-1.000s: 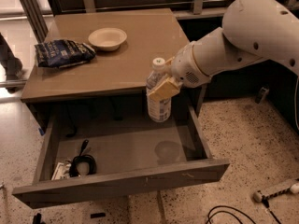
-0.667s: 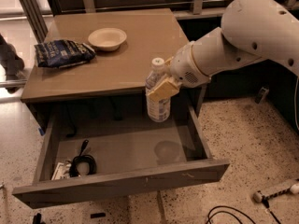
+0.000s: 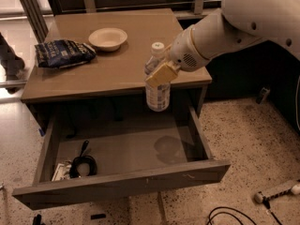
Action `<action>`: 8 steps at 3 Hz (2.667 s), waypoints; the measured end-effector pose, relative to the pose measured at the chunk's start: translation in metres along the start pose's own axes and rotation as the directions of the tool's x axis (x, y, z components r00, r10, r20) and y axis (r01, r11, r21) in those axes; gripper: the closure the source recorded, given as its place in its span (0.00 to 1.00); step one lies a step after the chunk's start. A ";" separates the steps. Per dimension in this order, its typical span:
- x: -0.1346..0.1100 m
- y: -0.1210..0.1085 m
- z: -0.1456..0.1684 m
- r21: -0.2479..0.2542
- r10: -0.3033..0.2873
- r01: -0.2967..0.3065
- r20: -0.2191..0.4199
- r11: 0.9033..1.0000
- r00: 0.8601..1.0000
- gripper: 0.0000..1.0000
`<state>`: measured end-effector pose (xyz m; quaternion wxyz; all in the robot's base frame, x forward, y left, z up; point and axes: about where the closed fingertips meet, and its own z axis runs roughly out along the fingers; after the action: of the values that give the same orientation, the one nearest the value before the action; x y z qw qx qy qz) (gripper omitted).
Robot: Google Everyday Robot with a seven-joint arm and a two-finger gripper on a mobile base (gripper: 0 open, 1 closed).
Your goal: Pick blue plastic bottle from top drawer and place on counter
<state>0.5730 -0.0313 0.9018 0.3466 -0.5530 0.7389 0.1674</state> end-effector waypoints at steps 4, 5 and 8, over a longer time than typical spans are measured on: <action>-0.061 -0.115 0.028 0.063 0.054 -0.060 0.095 0.996 0.994 1.00; -0.062 -0.124 0.033 0.056 0.074 -0.079 0.083 0.995 0.994 1.00; -0.052 -0.121 0.050 0.041 0.106 -0.110 0.088 0.993 0.991 1.00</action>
Offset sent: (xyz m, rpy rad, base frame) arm 0.1293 0.0198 0.0560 0.1167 -0.1074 -0.0577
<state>0.7101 -0.0042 0.9193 0.3807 -0.4966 0.7559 0.1926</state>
